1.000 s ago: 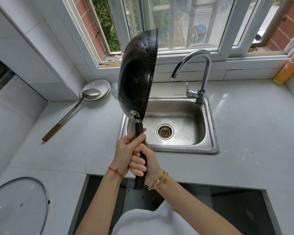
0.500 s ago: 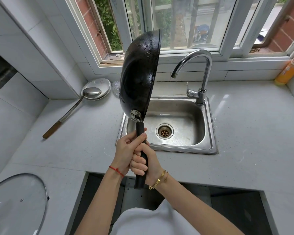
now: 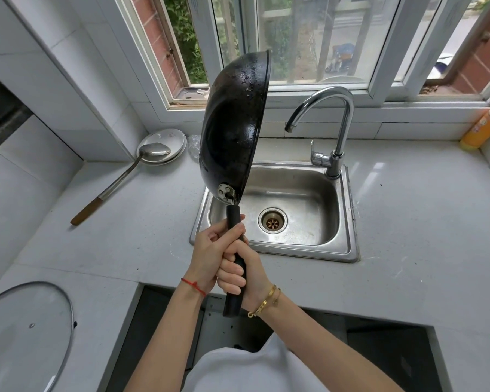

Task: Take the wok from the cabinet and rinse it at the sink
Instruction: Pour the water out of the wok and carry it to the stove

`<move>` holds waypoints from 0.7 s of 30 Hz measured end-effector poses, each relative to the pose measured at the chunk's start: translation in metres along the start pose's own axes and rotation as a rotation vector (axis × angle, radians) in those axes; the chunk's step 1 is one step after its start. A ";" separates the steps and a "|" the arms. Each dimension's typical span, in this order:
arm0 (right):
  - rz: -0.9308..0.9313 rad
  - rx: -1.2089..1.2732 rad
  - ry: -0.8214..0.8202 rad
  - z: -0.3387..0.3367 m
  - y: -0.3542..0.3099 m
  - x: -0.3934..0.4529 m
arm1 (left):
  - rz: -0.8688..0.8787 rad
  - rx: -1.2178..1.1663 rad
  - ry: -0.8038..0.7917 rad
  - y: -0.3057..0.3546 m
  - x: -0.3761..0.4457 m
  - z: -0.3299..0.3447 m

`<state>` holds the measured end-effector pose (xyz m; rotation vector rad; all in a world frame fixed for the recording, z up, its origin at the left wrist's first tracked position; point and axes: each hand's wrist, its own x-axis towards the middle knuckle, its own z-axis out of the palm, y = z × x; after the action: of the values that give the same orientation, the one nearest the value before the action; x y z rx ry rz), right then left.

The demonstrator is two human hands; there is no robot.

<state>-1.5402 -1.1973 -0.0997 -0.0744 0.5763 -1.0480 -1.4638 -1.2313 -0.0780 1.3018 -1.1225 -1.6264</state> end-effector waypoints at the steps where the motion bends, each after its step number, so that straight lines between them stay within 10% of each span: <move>1: 0.002 -0.014 -0.010 -0.003 0.000 -0.001 | -0.002 -0.002 0.003 -0.001 0.000 0.001; 21: -0.093 -0.335 0.187 0.001 0.011 0.012 | -0.092 -0.180 -0.079 -0.014 0.011 -0.021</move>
<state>-1.5264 -1.2018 -0.1071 -0.3025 0.9228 -1.0467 -1.4456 -1.2411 -0.0966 1.1961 -0.9496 -1.8164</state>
